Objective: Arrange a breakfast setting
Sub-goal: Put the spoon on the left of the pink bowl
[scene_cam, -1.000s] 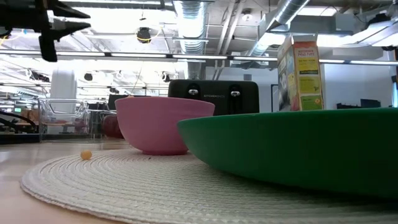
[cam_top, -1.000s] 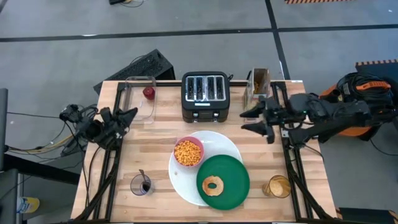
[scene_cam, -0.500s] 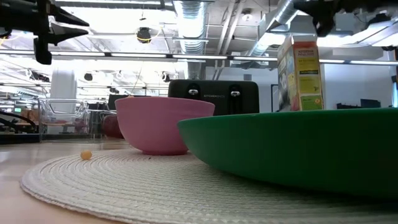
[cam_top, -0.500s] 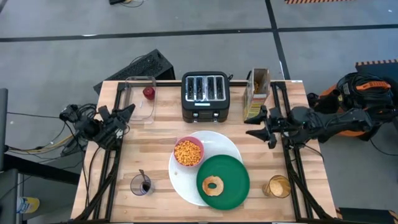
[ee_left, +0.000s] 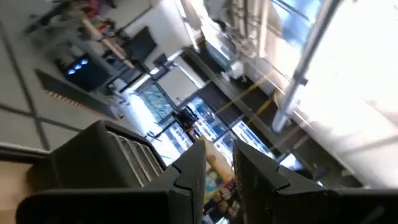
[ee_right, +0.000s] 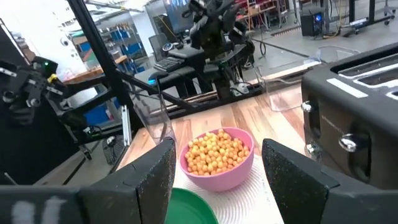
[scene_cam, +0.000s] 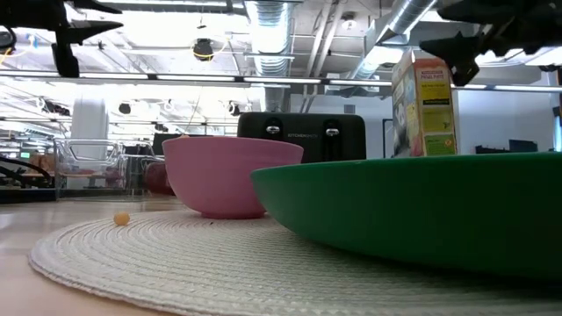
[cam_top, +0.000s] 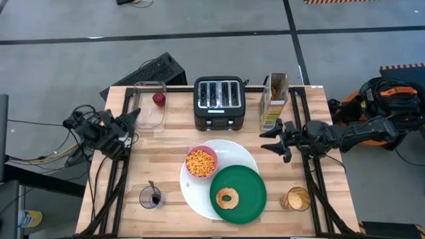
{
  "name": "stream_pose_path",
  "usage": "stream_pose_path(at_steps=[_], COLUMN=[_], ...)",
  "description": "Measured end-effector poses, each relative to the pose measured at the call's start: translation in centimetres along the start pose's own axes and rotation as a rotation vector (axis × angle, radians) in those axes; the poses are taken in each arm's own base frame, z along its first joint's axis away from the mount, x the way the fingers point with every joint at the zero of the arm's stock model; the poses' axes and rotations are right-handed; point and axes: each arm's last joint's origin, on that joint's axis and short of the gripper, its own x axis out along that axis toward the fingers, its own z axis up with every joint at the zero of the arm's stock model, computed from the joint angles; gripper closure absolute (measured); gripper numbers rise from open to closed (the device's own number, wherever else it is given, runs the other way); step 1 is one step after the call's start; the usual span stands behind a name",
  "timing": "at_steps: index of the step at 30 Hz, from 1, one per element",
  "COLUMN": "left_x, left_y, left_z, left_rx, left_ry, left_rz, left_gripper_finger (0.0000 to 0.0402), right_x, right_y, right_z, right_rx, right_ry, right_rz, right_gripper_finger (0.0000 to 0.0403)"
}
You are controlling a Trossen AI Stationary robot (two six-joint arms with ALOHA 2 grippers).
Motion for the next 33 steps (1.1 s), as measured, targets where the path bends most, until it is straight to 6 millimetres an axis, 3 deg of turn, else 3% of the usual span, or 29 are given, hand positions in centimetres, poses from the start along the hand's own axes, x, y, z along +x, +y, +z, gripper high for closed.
stream_pose_path(at_steps=[11,18,24,33], left_x=[0.0,0.0,0.0,0.0], left_y=[0.1,0.0,0.0,-0.1], left_z=[0.2,0.2,0.2,0.2], left_rx=[-0.117,-0.018,-0.037,-0.031], left_ry=[-0.025,-0.008,-0.009,-0.004], left_rz=[0.078,0.021,0.021,0.002], left_gripper_finger=[0.0333,0.0333,0.0333,0.0327], right_x=[-0.6,-1.2,-1.7,-2.0], right_y=[-1.2,-1.8,-2.3,-2.4], right_z=[-3.6,-5.3,-6.9,-7.1], right_rx=[-0.017,-0.017,-0.014,-0.016], right_ry=[-0.004,-0.005,0.002,0.014], right_rz=[0.002,0.003,0.003,-0.007], right_gripper_finger=[0.0143,0.0143,0.0143,0.0143])
